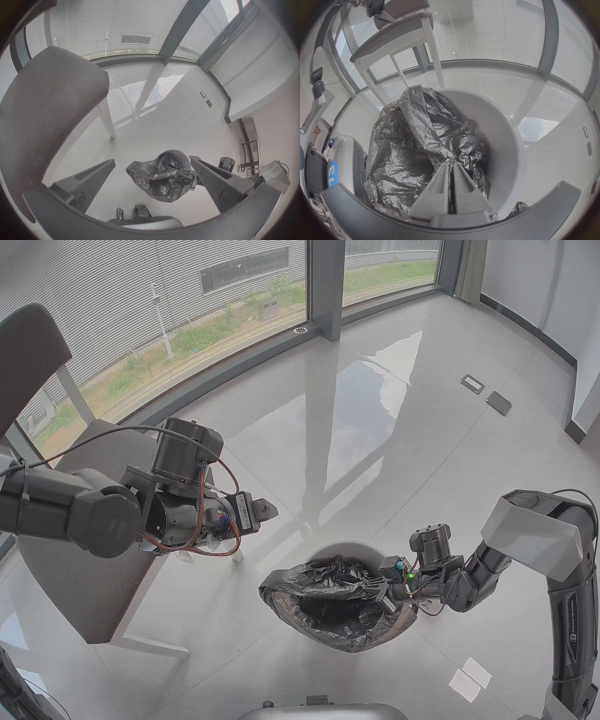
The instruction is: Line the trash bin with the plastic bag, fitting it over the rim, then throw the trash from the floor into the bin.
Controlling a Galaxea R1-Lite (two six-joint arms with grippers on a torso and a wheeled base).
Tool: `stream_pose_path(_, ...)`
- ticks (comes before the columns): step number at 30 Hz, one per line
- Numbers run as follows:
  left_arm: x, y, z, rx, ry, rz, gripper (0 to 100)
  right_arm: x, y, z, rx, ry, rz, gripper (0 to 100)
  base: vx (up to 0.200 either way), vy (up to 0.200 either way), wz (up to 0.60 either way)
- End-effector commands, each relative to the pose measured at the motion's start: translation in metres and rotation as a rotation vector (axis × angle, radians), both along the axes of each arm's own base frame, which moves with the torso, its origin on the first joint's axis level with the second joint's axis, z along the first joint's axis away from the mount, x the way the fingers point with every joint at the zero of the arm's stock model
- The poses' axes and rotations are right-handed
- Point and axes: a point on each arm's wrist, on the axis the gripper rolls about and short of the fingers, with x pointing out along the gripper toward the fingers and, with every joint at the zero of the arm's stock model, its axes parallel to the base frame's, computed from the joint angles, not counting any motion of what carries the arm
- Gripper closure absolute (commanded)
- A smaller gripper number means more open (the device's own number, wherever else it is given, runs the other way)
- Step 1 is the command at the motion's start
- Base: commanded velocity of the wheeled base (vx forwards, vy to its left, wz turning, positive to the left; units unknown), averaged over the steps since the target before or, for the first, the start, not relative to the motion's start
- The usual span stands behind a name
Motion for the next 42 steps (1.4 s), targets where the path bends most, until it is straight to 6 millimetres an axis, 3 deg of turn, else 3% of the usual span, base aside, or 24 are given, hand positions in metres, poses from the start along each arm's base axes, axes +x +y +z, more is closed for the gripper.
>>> stream_pose_path(1, 0.000, 0.000, -0.002, 0.002, 0.004, 0.000, 0, 0.003, -0.002, 0.001, 0.004, -0.004, -0.011, 100, 0.000, 0.000, 0.00)
stream_pose_path(6, 0.000, 0.001, 0.000, -0.001, 0.002, 0.002, 0, 0.014, -0.007, 0.018, 0.029, -0.060, -0.034, 100, 0.000, 0.000, 0.00)
stream_pose_path(12, -0.003, 0.002, -0.002, 0.004, 0.008, 0.004, 0, 0.025, -0.007, 0.056, 0.105, -0.146, -0.072, 100, 0.000, 0.000, 0.00)
stream_pose_path(15, -0.004, 0.003, -0.002, 0.007, 0.008, 0.007, 0, 0.027, -0.007, 0.062, 0.117, -0.163, -0.075, 100, 0.000, 0.000, 0.00)
stream_pose_path(16, -0.005, 0.004, -0.003, 0.010, 0.010, 0.009, 0, 0.032, -0.008, 0.075, 0.133, -0.202, -0.083, 100, 0.000, 0.000, 0.00)
stream_pose_path(21, -0.010, 0.007, -0.003, 0.013, 0.015, 0.010, 0, 0.046, -0.014, 0.092, 0.155, -0.266, -0.105, 100, 0.000, 0.000, 0.00)
stream_pose_path(26, -0.012, 0.012, -0.004, 0.016, 0.021, 0.021, 0, 0.055, -0.020, 0.097, 0.167, -0.287, -0.126, 100, 0.000, 0.000, 0.00)
stream_pose_path(34, -0.016, 0.015, -0.006, 0.021, 0.030, 0.021, 0, 0.062, -0.017, 0.076, 0.162, -0.259, -0.127, 100, 0.000, 0.000, 0.00)
stream_pose_path(35, -0.016, 0.015, -0.006, 0.021, 0.029, 0.022, 0, 0.063, -0.016, 0.074, 0.161, -0.258, -0.127, 0, 0.000, 0.000, 0.00)
stream_pose_path(42, -0.017, 0.016, -0.008, 0.025, 0.035, 0.024, 0, 0.066, -0.017, 0.066, 0.179, -0.230, -0.151, 0, 0.000, 0.000, 0.00)
